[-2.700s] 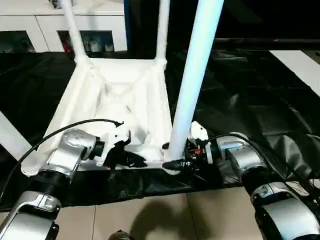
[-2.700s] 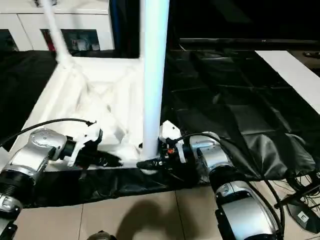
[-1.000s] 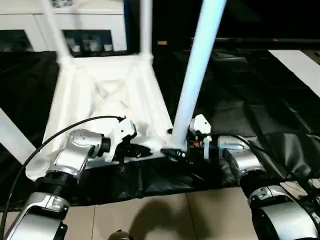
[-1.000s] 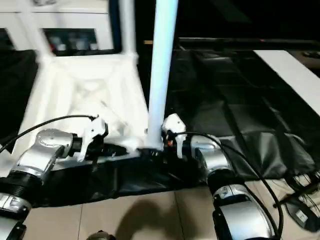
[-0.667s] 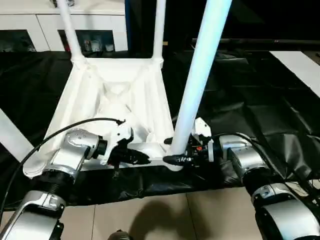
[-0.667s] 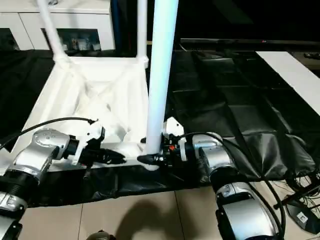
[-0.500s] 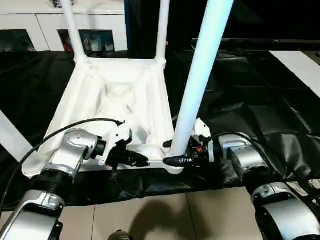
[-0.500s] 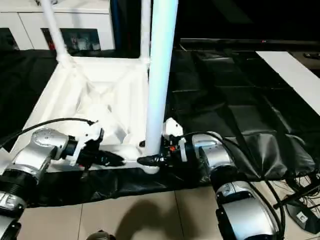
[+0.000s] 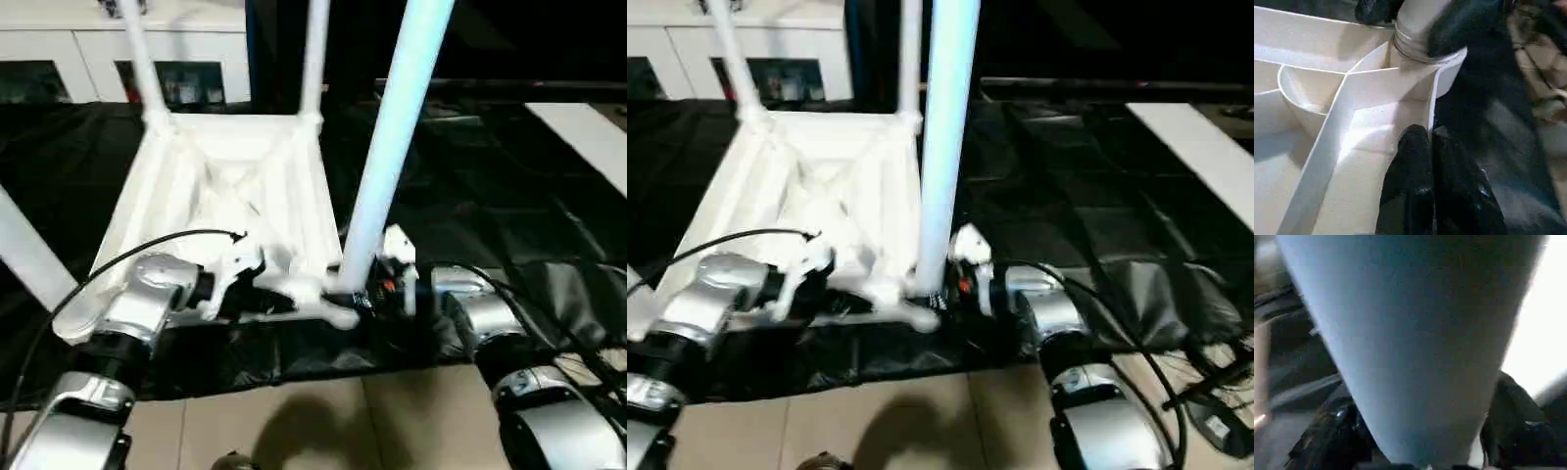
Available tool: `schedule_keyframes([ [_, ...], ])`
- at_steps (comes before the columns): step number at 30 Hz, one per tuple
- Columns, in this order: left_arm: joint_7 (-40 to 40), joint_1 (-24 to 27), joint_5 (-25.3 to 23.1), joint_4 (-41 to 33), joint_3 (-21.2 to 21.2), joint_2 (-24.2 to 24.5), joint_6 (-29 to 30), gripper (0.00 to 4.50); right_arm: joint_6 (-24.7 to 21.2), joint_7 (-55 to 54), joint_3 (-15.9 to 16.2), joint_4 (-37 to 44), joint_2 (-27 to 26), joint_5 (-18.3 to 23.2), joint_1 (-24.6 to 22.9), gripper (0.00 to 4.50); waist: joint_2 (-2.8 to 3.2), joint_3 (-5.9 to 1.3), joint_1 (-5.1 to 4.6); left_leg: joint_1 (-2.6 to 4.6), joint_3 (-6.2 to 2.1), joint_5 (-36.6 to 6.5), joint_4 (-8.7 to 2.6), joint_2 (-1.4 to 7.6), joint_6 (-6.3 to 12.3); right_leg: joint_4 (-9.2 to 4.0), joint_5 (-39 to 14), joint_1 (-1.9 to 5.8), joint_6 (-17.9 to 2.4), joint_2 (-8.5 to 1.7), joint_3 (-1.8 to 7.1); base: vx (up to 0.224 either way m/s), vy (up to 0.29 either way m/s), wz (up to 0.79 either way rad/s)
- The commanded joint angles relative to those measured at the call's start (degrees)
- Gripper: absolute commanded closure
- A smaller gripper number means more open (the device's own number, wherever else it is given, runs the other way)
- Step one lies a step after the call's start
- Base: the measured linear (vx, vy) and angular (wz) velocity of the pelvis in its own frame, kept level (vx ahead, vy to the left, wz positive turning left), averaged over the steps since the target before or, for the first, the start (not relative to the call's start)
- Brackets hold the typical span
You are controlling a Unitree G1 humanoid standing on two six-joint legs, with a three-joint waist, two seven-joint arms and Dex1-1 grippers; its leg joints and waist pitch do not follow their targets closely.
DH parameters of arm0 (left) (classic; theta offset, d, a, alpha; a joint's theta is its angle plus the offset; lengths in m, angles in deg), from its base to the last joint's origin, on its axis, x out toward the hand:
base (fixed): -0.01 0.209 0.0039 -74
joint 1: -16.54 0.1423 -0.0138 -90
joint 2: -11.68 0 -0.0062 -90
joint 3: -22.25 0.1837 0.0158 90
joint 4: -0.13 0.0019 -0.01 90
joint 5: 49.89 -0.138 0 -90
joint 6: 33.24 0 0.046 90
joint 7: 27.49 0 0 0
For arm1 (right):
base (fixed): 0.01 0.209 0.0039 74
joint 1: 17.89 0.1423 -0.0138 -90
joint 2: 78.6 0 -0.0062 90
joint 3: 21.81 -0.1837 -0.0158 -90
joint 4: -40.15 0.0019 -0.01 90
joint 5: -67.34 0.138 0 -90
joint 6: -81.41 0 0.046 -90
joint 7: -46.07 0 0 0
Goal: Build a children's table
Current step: Rotate leg to tighten
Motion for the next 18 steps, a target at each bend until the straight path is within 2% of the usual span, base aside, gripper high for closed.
schedule_keyframes([
  [1,8.6,-0.42,0.5,-1.86,-1.34,-4.06,2.86,4.5,-3.22,-6.33,1.82,-2.58,-4.19,-1.59,-1.22,2.03,-0.2,-2.32,-0.46,0.64,-1.76,-19.2,-4.69,2.21,-1.9,-6.12,-25.84,1.94,-7.82,-4.65,3.2,0.0,0.0,0.0],
  [3,12.62,-0.13,-0.08,-2.79,-1.49,-6.53,4.29,4.5,-3.35,-13.57,0.86,-3.69,-6.83,-1.87,-0.76,2.14,-0.17,-2.33,-0.74,1.01,-1.8,-20.74,-4.62,2.1,-1.71,-6.76,-28.69,1.64,-6.57,-4.77,3.21,0.0,0.0,0.0],
  [4,12.8,-0.12,-0.1,-2.82,-1.51,-6.65,4.35,4.5,-3.33,-13.88,0.84,-3.74,-6.94,-1.9,-0.73,2.14,0.0,-2.3,-1.1,1.14,-1.8,-21.04,-4.69,2.1,-1.79,-6.87,-28.07,1.44,-6.69,-4.62,3.29,0.0,0.0,0.0],
  [5,15.71,-0.05,-0.35,-3.18,-1.51,-8.31,5.2,4.5,-3.15,-18.88,0.48,-4.52,-8.73,-2.37,-0.32,2.14,-0.05,-2.33,-1.24,1.16,-1.82,-21.21,-4.67,2.07,-1.78,-6.84,-27.88,1.46,-6.79,-4.59,3.25,0.0,0.0,0.0],
  [6,16.03,-0.04,-0.37,-3.21,-1.48,-8.46,5.26,4.5,-3.17,-19.4,0.43,-4.57,-8.92,-2.4,-0.29,2.14,-0.13,-2.36,-1.5,1.07,-1.82,-21.1,-4.7,1.97,-1.6,-6.86,-27.48,1.47,-6.82,-4.5,3.23,0.0,0.0,0.0],
  [7,18.11,-0.07,-0.51,-3.26,-1.31,-9.88,5.54,4.5,-2.8,-22.36,0.19,-5.29,-10.52,-2.47,0.45,2.16,0.1,-2.45,-1.53,0.96,-1.87,-20.81,-4.74,1.99,-1.37,-6.78,-26.68,1.61,-6.75,-4.46,3.19,0.0,0.0,0.0],
  [9,19.93,-0.12,-1.15,-3.38,-0.54,-11.77,5.65,4.5,-2.17,-26.33,-0.33,-6.26,-12.82,-2.4,1.78,2.27,0.01,-2.4,-1.91,0.94,-1.82,-20.94,-4.8,1.98,-1.55,-6.77,-25.8,1.46,-6.97,-4.33,3.21,0.0,0.0,0.0],
  [10,20.42,-0.01,-1.43,-3.76,-0.31,-12.16,6.01,4.5,-2.09,-27.46,-0.47,-6.33,-13.36,-2.58,2.0,2.27,0.07,-2.44,-1.92,1.12,-1.75,-21.17,-4.72,1.98,-1.39,-6.82,-25.27,1.37,-7.05,-4.33,3.25,0.0,0.0,0.0],
  [13,20.55,0.56,-2.64,-4.86,1.25,-12.5,6.52,4.5,1.52,-28.09,-0.19,-5.55,-14.07,-3.4,2.19,2.27,0.06,-2.68,-1.87,0.8,-1.62,-19.67,-4.77,2.0,-0.79,-6.48,-21.31,1.65,-7.51,-4.23,3.32,0.0,0.0,0.0],
  [14,20.52,0.59,-2.69,-4.94,1.33,-12.5,6.58,4.5,1.85,-27.99,-0.18,-5.46,-14.08,-3.41,2.17,1.83,0.04,-2.7,-1.89,0.72,-1.59,-19.35,-4.78,2.03,-0.63,-6.38,-20.42,1.73,-7.68,-4.24,3.32,0.0,0.0,0.0],
  [16,19.85,0.93,-2.76,-5.6,1.97,-12.1,6.42,4.5,4.43,-27.37,0.27,-5.04,-12.8,-3.97,1.78,1.72,0.06,-2.81,-1.93,0.54,-1.42,-17.48,-4.78,1.99,0.01,-6.04,-16.78,1.96,-8.61,-4.01,3.31,0.0,0.0,0.0],
  [17,19.23,1.13,-2.6,-5.93,2.13,-11.61,6.42,4.5,5.45,-26.9,0.65,-5.03,-12.03,-4.41,1.62,1.67,0.28,-2.82,-1.85,0.52,-1.41,-17.29,-4.75,2.0,0.03,-5.98,-16.16,1.97,-8.82,-4.05,3.32,0.0,0.0,0.0],
  [18,16.85,1.49,-2.26,-6.27,2.4,-10.11,5.57,4.5,6.83,-23.79,0.4,-4.8,-10.13,-4.05,1.19,1.53,0.13,-2.93,-1.84,0.43,-1.27,-16.14,-4.61,2.0,0.51,-5.73,-13.41,2.17,-9.59,-4.02,3.36,0.0,0.0,0.0],
])
